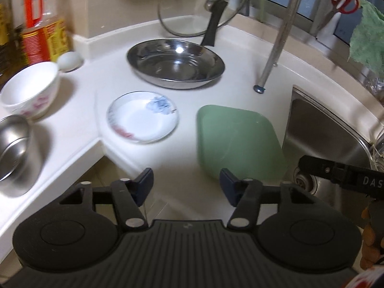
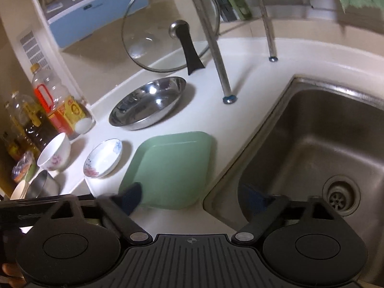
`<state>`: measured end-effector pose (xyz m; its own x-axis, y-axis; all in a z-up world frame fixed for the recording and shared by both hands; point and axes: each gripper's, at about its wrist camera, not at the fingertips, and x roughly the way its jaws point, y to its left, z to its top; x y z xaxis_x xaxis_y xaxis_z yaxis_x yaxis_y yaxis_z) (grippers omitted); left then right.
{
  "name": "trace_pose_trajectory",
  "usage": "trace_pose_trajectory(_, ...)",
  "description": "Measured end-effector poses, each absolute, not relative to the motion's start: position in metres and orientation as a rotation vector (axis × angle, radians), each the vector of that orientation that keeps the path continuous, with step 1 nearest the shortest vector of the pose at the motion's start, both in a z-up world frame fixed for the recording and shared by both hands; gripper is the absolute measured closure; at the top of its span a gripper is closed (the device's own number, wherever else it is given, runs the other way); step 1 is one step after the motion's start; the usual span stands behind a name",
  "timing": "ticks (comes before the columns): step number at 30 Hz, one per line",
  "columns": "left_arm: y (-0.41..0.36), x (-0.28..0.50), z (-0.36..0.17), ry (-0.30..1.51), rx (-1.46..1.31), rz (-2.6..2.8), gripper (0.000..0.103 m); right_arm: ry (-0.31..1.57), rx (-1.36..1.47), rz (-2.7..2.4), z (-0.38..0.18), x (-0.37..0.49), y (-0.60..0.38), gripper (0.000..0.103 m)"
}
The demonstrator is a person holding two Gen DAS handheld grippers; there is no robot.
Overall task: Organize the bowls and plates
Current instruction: 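Move the left tool toward the edge of the square pale-green plate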
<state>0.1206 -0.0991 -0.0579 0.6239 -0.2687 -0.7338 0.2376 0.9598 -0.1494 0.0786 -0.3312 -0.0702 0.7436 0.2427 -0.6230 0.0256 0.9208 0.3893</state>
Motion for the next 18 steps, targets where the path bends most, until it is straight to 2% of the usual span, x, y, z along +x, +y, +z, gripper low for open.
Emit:
trace_pose_trajectory(3,-0.108,0.129,-0.066,0.840,-0.036,-0.305,0.054,0.723,0.407,0.130,-0.079,0.086,-0.336,0.027)
trace_pose_trajectory(5,-0.113,0.135,-0.070,0.844,-0.037,-0.311,0.063,0.725,0.408,0.136,-0.084,0.091,-0.338,0.036)
trace_pose_trajectory(7,-0.117,0.141,-0.074,0.846,-0.040,-0.314,0.067,0.735,0.419,0.143,-0.089,0.095,-0.338,0.042)
trace_pose_trajectory(18,-0.129,0.159,-0.089,0.866,-0.042,-0.288,0.079,0.745,0.395,0.162,-0.098,0.118,-0.330,0.063)
